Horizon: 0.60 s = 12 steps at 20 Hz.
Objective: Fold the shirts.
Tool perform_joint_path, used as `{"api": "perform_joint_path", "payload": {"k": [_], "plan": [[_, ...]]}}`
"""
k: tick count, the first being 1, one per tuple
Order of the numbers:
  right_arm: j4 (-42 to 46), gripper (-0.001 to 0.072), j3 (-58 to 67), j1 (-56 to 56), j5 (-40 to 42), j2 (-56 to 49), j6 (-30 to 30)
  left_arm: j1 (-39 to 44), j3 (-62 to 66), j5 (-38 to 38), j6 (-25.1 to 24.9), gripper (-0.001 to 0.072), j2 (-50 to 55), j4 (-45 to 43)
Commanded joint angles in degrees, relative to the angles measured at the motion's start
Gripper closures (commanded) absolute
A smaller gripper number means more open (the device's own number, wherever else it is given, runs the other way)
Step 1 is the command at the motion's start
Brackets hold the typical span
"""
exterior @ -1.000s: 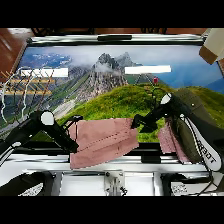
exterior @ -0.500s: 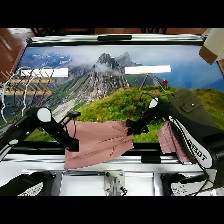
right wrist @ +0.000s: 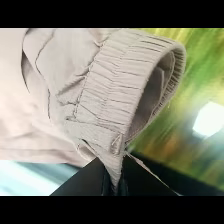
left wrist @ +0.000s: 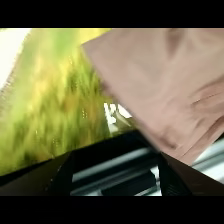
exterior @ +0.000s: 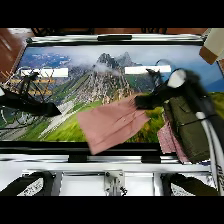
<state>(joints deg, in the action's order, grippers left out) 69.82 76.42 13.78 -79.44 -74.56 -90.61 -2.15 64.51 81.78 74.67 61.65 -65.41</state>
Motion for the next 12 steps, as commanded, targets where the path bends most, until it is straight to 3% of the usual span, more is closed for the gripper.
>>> {"api": "perform_joint_path", "payload": {"k": [1,12], "plan": [[9.6,0.0646,9.6,-6.2,-5.8,4.6,-4.5,-3.2,2.4,-5.6,2.2,0.0089,-0.3,0.0],[10.3,0.0646,17.9,-46.9,-15.5,12.5,-4.9,-3.2,2.4,-6.1,2.1,0.0089,-0.3,1.5]]}}
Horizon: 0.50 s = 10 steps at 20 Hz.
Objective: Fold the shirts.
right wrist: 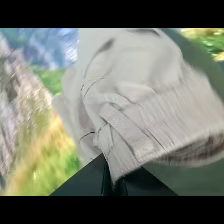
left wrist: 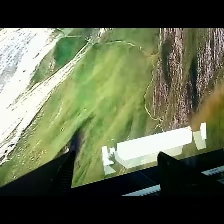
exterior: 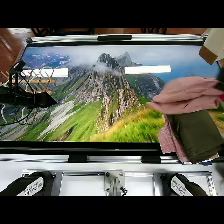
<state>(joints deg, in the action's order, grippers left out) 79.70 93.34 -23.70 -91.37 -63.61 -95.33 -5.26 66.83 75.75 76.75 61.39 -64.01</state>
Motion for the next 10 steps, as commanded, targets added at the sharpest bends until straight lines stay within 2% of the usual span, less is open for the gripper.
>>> {"api": "perform_joint_path", "payload": {"k": [1,6,10], "plan": [[0.8,0.0646,1.0,-12.3,-5.2,1.6,-0.2,-0.1,0.1,-0.1,0.1,0.0089,0.0,0.1],[10.3,0.0646,0.6,-22.3,-10.5,1.7,-1.6,-0.1,0.1,-0.4,2.0,0.0090,0.0,0.2],[11.9,0.0645,-6.9,-25.2,-15.2,2.4,-2.6,-0.1,0.1,-1.0,2.0,0.0090,0.0,0.2]]}}
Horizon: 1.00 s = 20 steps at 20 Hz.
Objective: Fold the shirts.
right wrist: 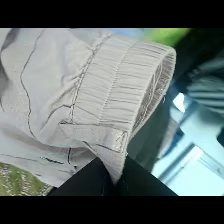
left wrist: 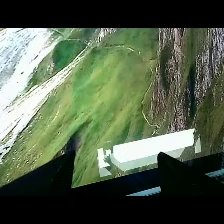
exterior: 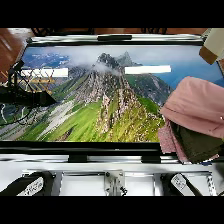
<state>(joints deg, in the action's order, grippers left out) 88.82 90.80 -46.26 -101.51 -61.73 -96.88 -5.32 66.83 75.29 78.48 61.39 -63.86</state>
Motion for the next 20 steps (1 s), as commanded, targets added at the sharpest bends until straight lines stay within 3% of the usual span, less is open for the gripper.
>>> {"api": "perform_joint_path", "payload": {"k": [1,3,4,5,6,8,10,12,14,15,17,18,19,20], "plan": [[3.1,0.0645,-8.1,-2.7,-5.0,1.8,-2.5,0.0,0.1,-0.9,0.3,0.0090,0.0,0.0],[5.8,0.0630,-17.1,-2.7,-5.0,5.0,-5.1,0.0,0.1,-1.4,0.3,0.0090,0.0,0.0],[6.7,0.0473,-21.4,-2.7,-4.6,6.6,-5.6,0.0,0.1,-1.4,0.3,0.0090,0.0,0.0],[6.6,0.0244,-24.0,-2.7,-4.5,7.1,-4.7,0.0,0.1,-1.4,0.3,0.0091,0.0,0.0],[6.1,0.0204,-24.8,-2.7,-5.2,6.9,-2.4,0.0,0.1,-1.4,0.3,0.0090,0.0,0.0],[6.5,0.0205,-22.1,-2.7,-5.1,6.2,1.5,0.0,0.1,-1.4,0.3,0.0090,0.0,0.0],[4.6,0.0207,-15.6,-2.4,-2.3,5.0,1.4,0.0,0.1,-2.3,0.3,0.0109,0.0,-0.1],[-2.5,0.0208,-8.8,1.4,4.9,4.3,0.9,0.5,1.6,-2.4,1.6,0.0210,1.0,-1.6],[-6.0,0.0209,-5.2,12.3,12.7,3.5,0.0,3.5,6.8,0.5,6.2,0.0288,4.1,-9.2],[-5.2,0.0209,-4.9,20.5,15.9,3.3,-0.7,6.1,10.4,3.2,8.0,0.0398,6.2,-15.1],[1.8,0.0205,-4.9,37.5,17.4,0.9,-4.7,13.0,16.3,10.1,11.1,0.0431,10.7,-28.6],[5.9,0.0130,-4.9,45.6,16.7,-1.4,-6.8,16.3,17.7,12.7,11.2,0.0398,12.4,-32.7],[6.7,0.0043,-4.9,50.7,15.9,-4.0,-8.0,19.0,17.9,13.7,11.6,0.0007,13.4,-33.7],[4.4,0.0043,-4.9,54.0,14.5,-6.9,-7.9,21.1,17.5,14.1,13.8,-0.0013,13.9,-33.6]]}}
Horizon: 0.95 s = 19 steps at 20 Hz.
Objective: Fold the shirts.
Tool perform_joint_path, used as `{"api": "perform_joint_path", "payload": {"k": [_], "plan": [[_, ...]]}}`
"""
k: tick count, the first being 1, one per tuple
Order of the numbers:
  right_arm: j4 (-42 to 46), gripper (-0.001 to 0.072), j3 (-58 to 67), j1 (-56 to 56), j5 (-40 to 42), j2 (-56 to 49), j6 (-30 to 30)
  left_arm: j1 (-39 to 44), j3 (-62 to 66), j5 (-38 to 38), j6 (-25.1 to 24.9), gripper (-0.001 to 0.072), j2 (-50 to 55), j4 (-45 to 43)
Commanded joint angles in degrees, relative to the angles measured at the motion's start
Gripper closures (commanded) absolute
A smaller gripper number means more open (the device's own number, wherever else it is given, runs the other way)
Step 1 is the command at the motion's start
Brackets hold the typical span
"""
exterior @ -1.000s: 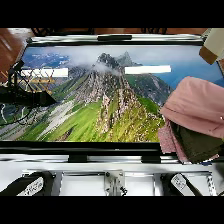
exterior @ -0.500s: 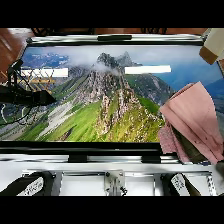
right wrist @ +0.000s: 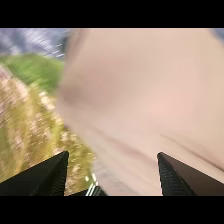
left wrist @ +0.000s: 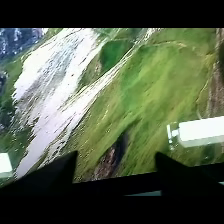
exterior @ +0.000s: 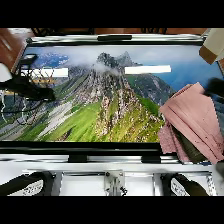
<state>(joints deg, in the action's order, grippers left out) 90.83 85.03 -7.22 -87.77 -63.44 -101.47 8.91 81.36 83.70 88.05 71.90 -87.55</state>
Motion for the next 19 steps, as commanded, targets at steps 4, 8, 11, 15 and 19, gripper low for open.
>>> {"api": "perform_joint_path", "payload": {"k": [4,8,11,15,19], "plan": [[-1.9,0.0044,0.8,20.6,-0.8,-12.3,-0.3,12.1,1.0,5.3,6.2,-0.0013,3.0,-6.4],[-3.1,0.0044,0.8,22.2,0.3,-13.9,-0.3,15.3,0.9,4.3,6.8,-0.0013,3.0,-6.5],[-3.3,0.0044,0.8,22.2,0.4,-13.9,-0.3,15.5,0.9,2.2,6.8,-0.0013,3.0,-6.5],[-3.3,0.0044,0.8,22.2,0.4,-13.9,-0.3,15.5,0.9,2.9,6.8,-0.0013,3.0,-6.1],[-3.3,0.0044,0.8,22.2,0.4,-13.9,-0.3,15.5,0.9,2.3,6.8,-0.0013,3.0,-5.9]]}}
